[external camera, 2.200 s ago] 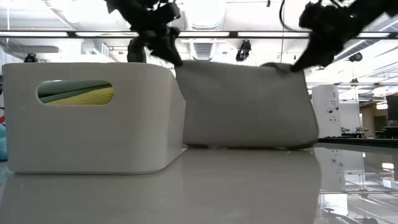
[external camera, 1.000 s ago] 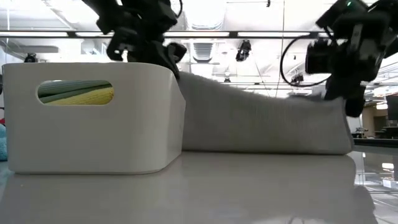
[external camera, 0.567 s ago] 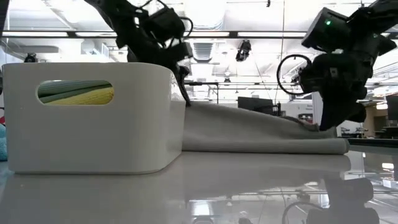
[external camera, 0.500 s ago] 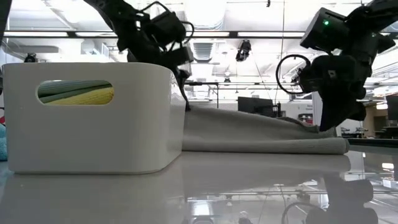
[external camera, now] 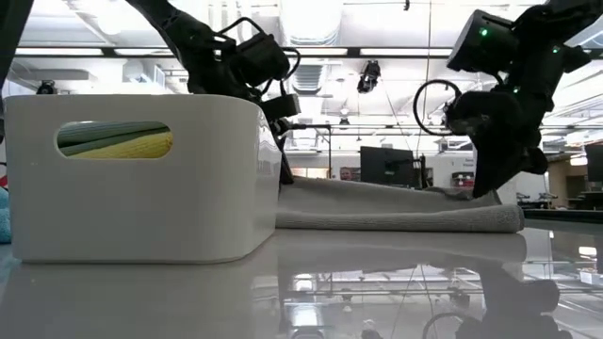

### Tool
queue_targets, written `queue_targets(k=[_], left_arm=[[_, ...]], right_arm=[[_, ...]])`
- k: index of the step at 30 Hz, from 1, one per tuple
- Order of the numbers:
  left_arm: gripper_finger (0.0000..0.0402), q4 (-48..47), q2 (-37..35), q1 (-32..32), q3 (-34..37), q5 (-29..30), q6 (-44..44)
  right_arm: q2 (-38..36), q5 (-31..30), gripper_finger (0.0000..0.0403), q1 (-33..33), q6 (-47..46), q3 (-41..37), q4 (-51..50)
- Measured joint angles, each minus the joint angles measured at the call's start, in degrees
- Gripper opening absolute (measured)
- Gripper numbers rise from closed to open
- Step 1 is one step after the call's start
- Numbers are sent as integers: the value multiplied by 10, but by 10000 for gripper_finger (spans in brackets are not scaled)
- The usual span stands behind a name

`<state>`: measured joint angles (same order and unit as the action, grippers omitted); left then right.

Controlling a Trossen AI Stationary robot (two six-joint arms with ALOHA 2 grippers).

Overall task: Fold microfiber towels
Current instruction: Fold the gray microfiber towel

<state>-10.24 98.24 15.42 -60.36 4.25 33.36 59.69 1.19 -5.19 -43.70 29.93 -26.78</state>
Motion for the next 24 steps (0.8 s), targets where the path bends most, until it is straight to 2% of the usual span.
queue_targets(k=[5, 12, 18, 24], left_arm=[[0, 7, 9, 0, 0, 4, 0], [12, 8, 10, 0, 0, 4, 0], [89, 18, 7, 0, 0, 4, 0], [169, 21, 3, -1, -5, 7, 0]], right_arm=[[19, -2, 33, -1, -2, -1, 0], [13, -2, 90, -1, -2, 9, -22], [-1, -8, 129, -1, 9, 51, -77], [-6, -14, 138, -1, 18, 87, -121]])
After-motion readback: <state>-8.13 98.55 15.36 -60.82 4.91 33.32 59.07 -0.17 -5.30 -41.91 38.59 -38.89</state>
